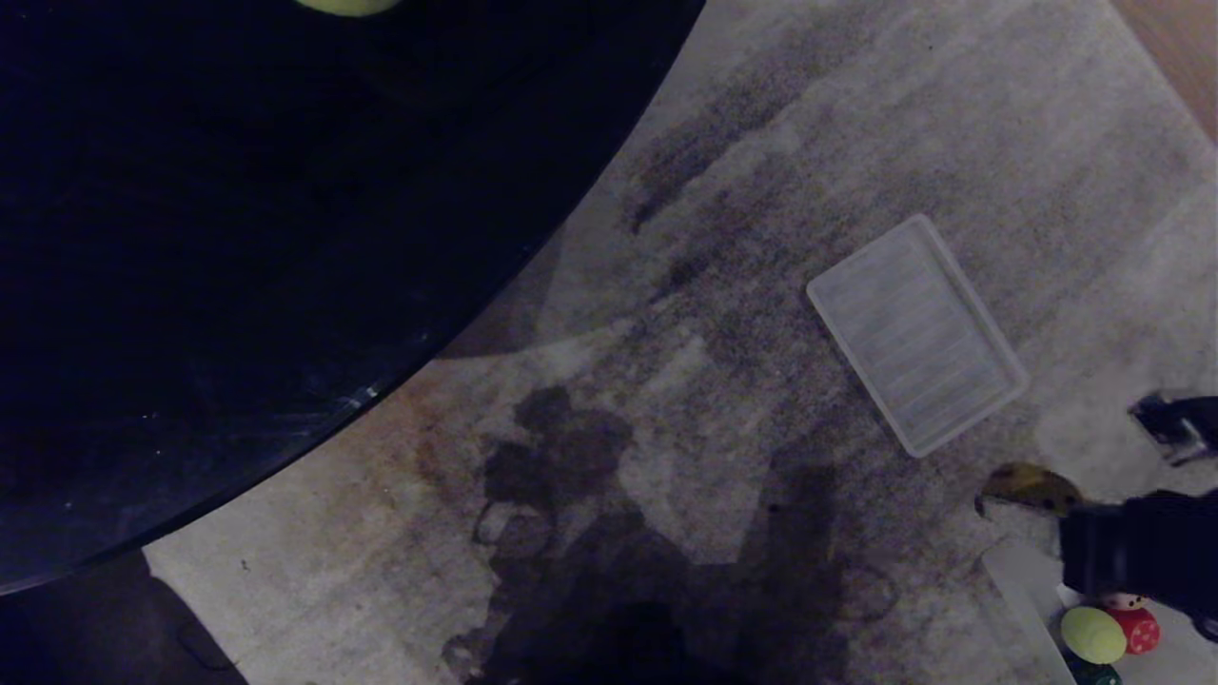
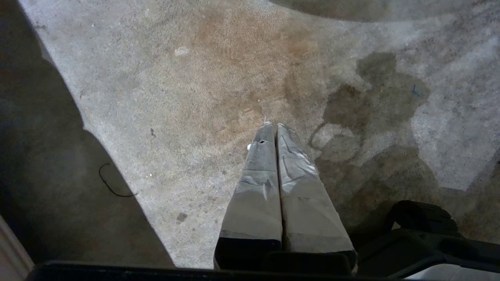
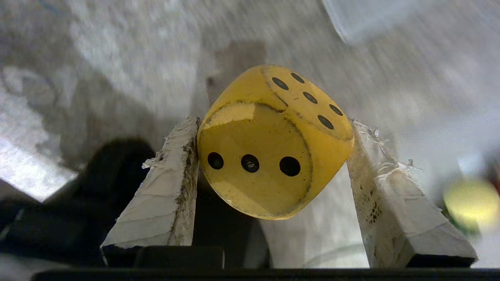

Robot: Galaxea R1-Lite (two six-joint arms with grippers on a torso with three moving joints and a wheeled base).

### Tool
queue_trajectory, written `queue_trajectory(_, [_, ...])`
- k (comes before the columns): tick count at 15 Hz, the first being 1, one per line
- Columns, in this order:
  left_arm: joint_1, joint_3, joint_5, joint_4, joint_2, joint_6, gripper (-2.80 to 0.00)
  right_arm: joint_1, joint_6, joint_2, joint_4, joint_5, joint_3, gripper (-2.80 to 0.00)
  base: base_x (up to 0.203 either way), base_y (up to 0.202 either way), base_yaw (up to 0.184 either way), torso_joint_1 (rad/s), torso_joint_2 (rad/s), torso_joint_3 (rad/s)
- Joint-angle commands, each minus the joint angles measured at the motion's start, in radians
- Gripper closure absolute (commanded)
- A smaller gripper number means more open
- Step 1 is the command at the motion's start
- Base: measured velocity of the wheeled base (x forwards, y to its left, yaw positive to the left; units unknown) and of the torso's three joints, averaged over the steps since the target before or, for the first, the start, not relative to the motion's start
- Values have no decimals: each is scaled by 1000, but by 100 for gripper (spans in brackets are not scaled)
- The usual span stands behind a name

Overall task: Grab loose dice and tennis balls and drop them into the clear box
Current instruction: Put the toys in the box

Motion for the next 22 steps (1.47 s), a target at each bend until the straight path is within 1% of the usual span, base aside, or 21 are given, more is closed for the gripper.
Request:
queue_trajectory(1, [0,2,1,1,0,-1,0,-70,7,-387,198,4,68,0,0,0,0,0,0,0])
queue_trajectory(3, [0,2,1,0,1,-1,0,-119,9,-601,380,8,110,0,0,0,0,0,0,0])
queue_trajectory(4, [0,2,1,0,0,-1,0,-139,9,-692,445,9,130,0,0,0,0,0,0,0])
queue_trajectory(7, [0,2,1,0,1,-1,0,-169,0,-890,534,-1,197,0,0,0,0,0,0,0])
queue_trajectory(8, [0,2,1,1,1,-1,0,-174,-4,-915,542,-20,215,0,0,0,0,0,0,0])
queue_trajectory(9, [0,2,1,1,1,-1,0,-178,-9,-914,537,-74,238,0,0,0,0,0,0,0])
queue_trajectory(10, [0,2,1,-1,1,-1,0,-175,-8,-914,516,-92,247,0,0,0,0,0,0,0])
queue_trajectory(11, [0,2,1,1,1,-1,0,-169,-8,-916,510,-97,261,0,0,0,0,0,0,0])
queue_trajectory(14, [0,2,1,-1,0,-1,0,-166,-11,-918,435,-95,302,0,0,0,0,0,0,0])
queue_trajectory(15, [0,2,1,-1,1,-1,0,-146,-10,-931,433,-94,302,0,0,0,0,0,0,0])
queue_trajectory(16, [0,2,1,-1,1,-1,0,-126,-9,-977,435,-93,301,0,0,0,0,0,0,0])
queue_trajectory(19, [0,2,1,-1,1,0,0,-107,-15,-1178,440,-85,300,0,0,0,0,0,0,0])
queue_trajectory(22, [0,2,1,0,0,-1,0,-102,-9,-1199,442,-83,299,0,0,0,0,0,0,0])
